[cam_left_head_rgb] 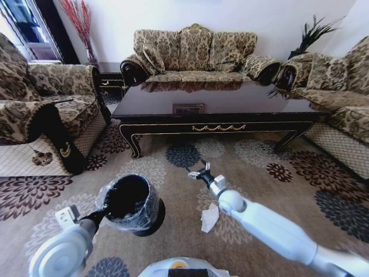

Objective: Move to the front of the table and pick up the trash from the floor, then place it into the trash bin.

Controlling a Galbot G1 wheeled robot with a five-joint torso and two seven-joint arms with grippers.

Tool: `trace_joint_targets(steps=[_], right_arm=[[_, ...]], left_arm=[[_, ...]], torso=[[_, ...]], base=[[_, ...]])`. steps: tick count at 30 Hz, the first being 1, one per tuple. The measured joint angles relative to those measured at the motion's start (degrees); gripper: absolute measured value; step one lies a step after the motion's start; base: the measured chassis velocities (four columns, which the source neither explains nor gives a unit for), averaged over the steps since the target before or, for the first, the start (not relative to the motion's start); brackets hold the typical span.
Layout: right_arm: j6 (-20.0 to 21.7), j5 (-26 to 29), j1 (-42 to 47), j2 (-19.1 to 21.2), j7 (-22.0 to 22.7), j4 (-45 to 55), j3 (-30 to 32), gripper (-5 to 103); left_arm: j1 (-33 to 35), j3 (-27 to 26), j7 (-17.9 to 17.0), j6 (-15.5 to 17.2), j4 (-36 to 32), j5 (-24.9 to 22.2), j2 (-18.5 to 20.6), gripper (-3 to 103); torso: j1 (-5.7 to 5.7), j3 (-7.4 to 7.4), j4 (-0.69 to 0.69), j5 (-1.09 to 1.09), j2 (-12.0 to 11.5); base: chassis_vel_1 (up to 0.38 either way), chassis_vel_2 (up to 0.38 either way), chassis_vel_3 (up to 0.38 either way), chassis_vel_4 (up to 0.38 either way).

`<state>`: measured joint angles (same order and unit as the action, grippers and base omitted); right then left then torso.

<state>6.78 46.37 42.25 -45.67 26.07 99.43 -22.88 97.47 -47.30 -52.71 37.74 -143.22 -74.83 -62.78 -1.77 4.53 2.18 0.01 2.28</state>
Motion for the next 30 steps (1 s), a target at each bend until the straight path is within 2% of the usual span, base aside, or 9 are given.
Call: trace_joint_targets(steps=[3,4,8,10,12,14,16,23,30], right_arm=[[2.9,3.3,0.0,-0.1,3.1,0.0,-0.9,100],[7.2,8.2,-0.2,-0.4,7.5,0.1,-2.3,100],[12.3,12.5,-0.8,-0.7,10.5,0.1,-3.6,100],[16.2,15.0,-1.5,-0.8,12.3,0.3,-4.5,100],[20.6,20.0,-2.4,-1.0,16.9,1.4,-5.5,100],[21.8,21.5,-2.7,-1.1,18.4,1.7,-5.8,100],[25.6,27.2,-3.4,-1.6,22.5,1.9,-6.4,100],[26.7,31.9,-1.1,-3.8,25.9,-1.2,-5.5,100],[25.4,30.2,3.5,-6.8,26.1,-6.7,-2.8,100]], left_arm=[[0.0,-0.4,-0.2,0.0,0.0,0.1,0.4,3],[0.0,-1.0,-0.3,0.0,0.0,0.1,1.0,3],[-0.4,-1.7,-0.2,-0.3,0.0,-0.2,1.5,3],[-0.7,-1.7,0.0,-0.5,0.0,-0.4,1.5,3],[-1.0,-1.5,0.2,-0.5,0.0,-0.4,1.3,3],[-1.1,-1.5,0.3,-0.5,0.0,-0.4,1.2,3],[-1.6,-1.5,0.6,-0.7,0.0,-0.4,1.1,3],[-0.9,-2.1,1.0,-0.9,-0.1,-0.4,0.9,3],[-0.5,-2.3,1.8,-1.1,-0.1,0.0,0.1,3]], torso=[[0.00,0.00,0.00,-0.01,0.0],[0.00,0.00,0.00,-0.01,0.0],[0.00,0.00,0.00,-0.01,0.0],[0.00,0.00,0.00,-0.01,0.0],[0.00,0.00,0.01,-0.01,0.0],[0.00,0.00,0.00,-0.01,0.0],[0.00,0.00,0.00,-0.02,0.0],[0.00,0.00,0.00,-0.01,0.0],[0.00,0.00,0.01,0.00,0.0]], base=[[0.000,0.000,0.000,0.000],[0.000,0.000,0.000,0.000],[0.000,0.000,0.000,0.000],[0.000,0.000,0.000,0.000],[0.000,0.000,0.000,0.000],[0.000,0.000,0.000,0.000],[0.000,0.000,0.000,0.000],[0.000,0.000,0.000,0.000],[0.000,0.000,0.000,0.000]])
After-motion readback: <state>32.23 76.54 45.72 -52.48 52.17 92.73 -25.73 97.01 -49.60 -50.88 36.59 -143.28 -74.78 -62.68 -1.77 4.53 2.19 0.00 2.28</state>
